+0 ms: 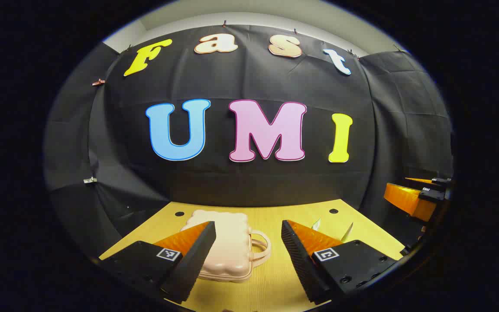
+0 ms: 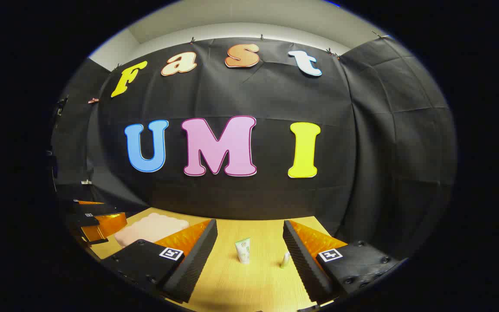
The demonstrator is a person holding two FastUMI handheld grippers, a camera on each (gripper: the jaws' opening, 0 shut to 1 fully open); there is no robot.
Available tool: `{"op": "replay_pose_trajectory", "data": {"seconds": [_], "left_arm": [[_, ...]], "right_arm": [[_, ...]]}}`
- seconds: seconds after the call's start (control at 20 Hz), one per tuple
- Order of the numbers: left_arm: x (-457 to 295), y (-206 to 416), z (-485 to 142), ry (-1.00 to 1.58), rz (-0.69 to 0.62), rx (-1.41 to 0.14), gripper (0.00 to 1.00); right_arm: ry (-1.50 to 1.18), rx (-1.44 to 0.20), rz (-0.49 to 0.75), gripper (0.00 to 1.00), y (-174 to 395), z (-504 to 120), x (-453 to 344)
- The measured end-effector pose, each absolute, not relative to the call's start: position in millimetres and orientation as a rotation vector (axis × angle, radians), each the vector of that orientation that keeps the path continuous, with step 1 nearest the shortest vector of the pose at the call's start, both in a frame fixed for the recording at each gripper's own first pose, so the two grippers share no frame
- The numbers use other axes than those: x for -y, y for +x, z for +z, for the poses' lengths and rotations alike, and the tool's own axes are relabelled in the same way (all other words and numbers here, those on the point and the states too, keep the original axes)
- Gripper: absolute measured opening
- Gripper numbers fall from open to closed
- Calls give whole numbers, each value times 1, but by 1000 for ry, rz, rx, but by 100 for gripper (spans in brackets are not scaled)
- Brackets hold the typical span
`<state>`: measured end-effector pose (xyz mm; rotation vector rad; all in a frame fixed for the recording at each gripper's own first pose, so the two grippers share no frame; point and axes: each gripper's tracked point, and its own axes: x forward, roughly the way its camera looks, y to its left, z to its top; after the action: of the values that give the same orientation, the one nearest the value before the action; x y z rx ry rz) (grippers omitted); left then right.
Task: First open the suitcase, pack the skin care products into it, and then close the suitcase.
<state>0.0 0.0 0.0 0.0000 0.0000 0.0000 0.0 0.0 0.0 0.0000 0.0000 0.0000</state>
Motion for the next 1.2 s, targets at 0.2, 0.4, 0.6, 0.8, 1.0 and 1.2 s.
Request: {"op": "replay_pose_trajectory", "data": {"seconds": [0.2, 0.4, 0.6, 0.8, 1.0, 1.2], "left_arm": [[-5, -2, -5, -4, 9, -11, 96], [-8, -3, -9, -12, 17, -19, 96], [-8, -2, -13, -13, 22, -25, 96], [-5, -1, -16, -7, 21, -30, 96], [1, 8, -15, -13, 7, -35, 96], [19, 38, -17, -28, -44, -53, 96]], "right_arm": [[0, -3, -1, 96, 0, -1, -1], [-2, -5, -2, 96, -1, -2, -1], [-6, -9, -2, 96, -1, -4, 0], [-6, -12, -2, 96, 0, -4, 2], [-10, -11, -2, 96, 4, -4, 6], [-9, -8, -16, 96, 13, -3, 20]]}}
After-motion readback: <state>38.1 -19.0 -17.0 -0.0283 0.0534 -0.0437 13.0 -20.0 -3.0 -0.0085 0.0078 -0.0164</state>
